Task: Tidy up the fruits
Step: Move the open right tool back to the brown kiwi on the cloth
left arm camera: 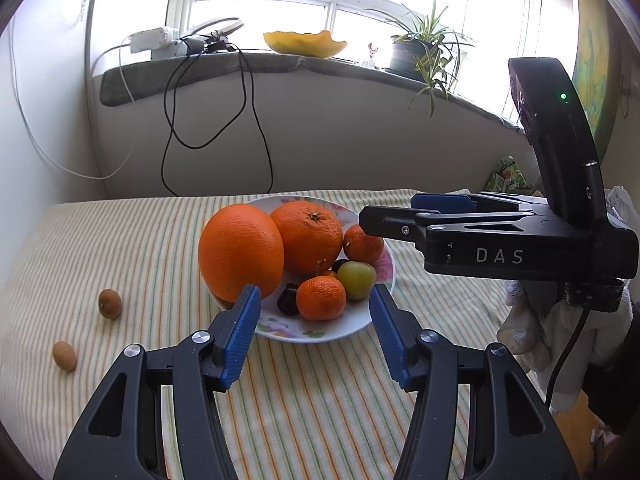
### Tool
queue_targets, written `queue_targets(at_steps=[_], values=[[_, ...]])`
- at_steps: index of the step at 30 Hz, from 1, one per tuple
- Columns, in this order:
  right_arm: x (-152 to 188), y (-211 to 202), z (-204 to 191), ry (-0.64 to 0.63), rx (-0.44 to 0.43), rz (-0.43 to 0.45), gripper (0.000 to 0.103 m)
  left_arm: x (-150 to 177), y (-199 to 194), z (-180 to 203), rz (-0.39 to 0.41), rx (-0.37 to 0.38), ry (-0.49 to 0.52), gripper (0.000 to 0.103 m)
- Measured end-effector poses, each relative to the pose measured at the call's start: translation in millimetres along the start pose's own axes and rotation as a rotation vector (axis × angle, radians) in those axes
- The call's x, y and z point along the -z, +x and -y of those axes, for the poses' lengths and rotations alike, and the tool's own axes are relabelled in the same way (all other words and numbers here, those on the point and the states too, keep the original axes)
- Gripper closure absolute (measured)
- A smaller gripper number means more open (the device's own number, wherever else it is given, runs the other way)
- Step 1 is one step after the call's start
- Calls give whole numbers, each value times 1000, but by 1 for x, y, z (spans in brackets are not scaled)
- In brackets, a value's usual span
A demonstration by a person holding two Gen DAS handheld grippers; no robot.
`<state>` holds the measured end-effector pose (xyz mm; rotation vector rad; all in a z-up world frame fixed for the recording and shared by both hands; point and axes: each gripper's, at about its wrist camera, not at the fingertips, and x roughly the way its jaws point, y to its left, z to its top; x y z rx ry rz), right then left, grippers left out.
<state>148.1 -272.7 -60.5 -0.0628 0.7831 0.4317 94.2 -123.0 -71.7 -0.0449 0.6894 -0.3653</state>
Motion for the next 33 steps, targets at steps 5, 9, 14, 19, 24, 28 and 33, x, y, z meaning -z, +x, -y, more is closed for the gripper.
queue_targets(at_steps=[5,9,14,19,24,28,33], values=[[-2,-5,-11,-12,-6,9,27,3,-10,-6,14,-8,-10,47],[-4,-6,-22,-28,-11,11,27,5,-19,-12,30,-18,-22,47],[-7,-6,-38,-49,-25,11,27,8,-28,-22,43,-31,-48,47],[-11,-5,-55,-68,-44,13,27,12,-36,-33,51,-46,-66,47],[-15,-2,-74,-88,-63,12,27,16,-43,-46,59,-62,-84,47],[-18,3,-90,-109,-78,9,27,20,-49,-58,63,-79,-104,47],[-21,10,-110,-129,-106,2,27,30,-57,-80,62,-110,-136,47]])
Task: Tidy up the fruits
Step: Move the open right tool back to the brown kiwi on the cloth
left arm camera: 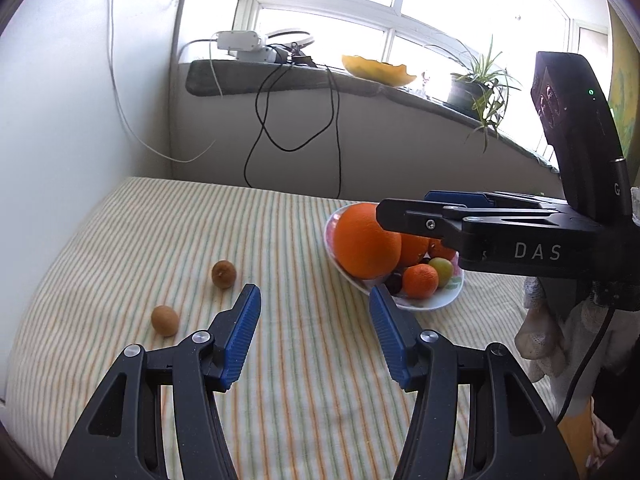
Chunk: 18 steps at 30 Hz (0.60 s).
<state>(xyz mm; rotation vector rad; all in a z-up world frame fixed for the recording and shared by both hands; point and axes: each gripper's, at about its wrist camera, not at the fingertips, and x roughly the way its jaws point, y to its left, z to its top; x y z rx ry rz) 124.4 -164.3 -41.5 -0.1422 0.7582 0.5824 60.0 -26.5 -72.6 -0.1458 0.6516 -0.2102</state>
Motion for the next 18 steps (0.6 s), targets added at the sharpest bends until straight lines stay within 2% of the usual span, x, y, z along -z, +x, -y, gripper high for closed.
queue_targets(at_steps=[10,18], values=[[-7,25,-35,-48,-45,-29,27,12,-9,-54,-3,-70,-85,47],[-13,49,-59,-73,-75,-69,27,21,-7,-82,-21,-80,-129,47]])
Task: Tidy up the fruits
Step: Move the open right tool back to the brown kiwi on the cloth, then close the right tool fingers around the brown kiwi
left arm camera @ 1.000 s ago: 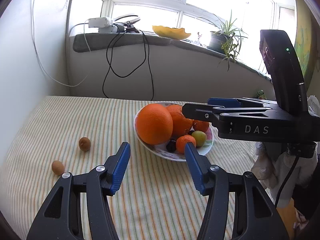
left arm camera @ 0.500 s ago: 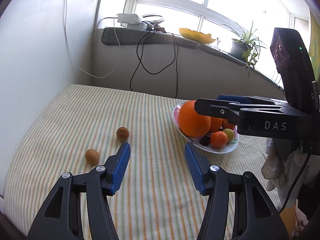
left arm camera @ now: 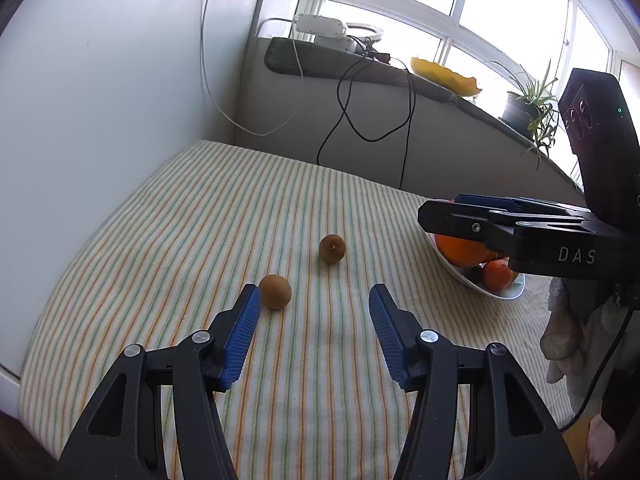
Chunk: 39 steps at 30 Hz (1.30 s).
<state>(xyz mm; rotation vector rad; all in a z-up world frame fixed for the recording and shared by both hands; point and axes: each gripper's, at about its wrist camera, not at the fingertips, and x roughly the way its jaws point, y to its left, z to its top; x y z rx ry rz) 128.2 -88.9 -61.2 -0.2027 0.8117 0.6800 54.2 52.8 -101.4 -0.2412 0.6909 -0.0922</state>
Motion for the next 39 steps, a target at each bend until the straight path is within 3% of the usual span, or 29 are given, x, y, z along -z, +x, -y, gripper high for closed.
queue_targets(at_steps=[9,23,27,31,35,39], values=[[-8,29,-16,-22,-14,-43,27,2,12,-15,-21,15,-24,48],[-8,76,-17,-12,-27,-115,27,-1,35,-19,-70,35,-9,58],[-11,87,-15,8,-45,-132,40,-2,41,-21,-85,42,-15,61],[-10,98,-11,32,-61,-152,42,-4,46,-24,-95,44,-22,61],[-11,107,-7,48,-72,-169,51,-4,51,-25,-109,43,-23,61],[-11,113,-9,50,-72,-176,51,-4,54,-25,-119,39,-20,61]])
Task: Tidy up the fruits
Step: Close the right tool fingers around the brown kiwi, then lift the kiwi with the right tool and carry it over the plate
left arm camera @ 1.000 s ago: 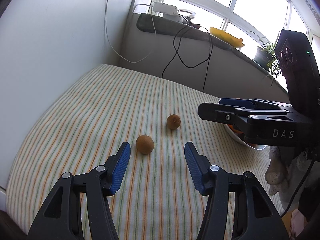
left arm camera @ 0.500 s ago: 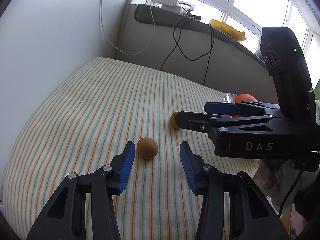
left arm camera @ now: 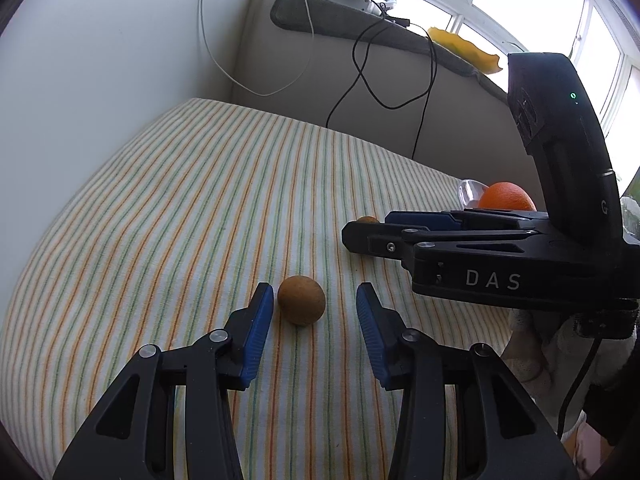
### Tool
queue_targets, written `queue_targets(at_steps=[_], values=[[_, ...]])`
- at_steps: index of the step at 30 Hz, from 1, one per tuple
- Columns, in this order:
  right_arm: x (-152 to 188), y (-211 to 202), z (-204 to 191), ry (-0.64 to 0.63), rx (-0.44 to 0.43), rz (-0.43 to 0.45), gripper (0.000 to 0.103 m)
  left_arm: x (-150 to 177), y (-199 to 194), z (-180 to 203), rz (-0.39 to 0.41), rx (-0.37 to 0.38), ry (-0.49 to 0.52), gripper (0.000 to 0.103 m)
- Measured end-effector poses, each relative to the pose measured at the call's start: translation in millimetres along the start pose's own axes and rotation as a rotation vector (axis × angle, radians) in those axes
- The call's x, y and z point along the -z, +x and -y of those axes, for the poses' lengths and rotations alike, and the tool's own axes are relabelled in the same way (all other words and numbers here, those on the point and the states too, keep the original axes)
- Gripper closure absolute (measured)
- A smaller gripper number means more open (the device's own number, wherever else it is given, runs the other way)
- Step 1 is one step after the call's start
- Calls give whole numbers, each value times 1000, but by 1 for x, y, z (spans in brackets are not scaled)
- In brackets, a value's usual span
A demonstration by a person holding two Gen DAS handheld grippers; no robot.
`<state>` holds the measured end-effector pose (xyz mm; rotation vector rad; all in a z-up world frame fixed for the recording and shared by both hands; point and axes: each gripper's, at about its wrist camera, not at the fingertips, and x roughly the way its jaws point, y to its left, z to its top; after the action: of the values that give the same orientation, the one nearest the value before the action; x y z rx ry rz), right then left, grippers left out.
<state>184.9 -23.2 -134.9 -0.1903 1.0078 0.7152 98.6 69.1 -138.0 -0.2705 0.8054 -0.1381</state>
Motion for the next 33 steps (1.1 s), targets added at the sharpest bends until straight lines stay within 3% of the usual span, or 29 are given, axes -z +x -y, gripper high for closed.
queue_targets(at_steps=[7,10,17,33], values=[[-3,11,-1,-2,0,-16,58,-2,7,0,-20,0,14,66],[-4,16,0,0,2,-22,59,-3,11,0,-26,-4,19,74],[-3,20,2,-1,16,-28,75,-1,13,-4,-27,5,9,79],[5,-6,2,10,4,11,75,-2,1,1,7,-4,31,79]])
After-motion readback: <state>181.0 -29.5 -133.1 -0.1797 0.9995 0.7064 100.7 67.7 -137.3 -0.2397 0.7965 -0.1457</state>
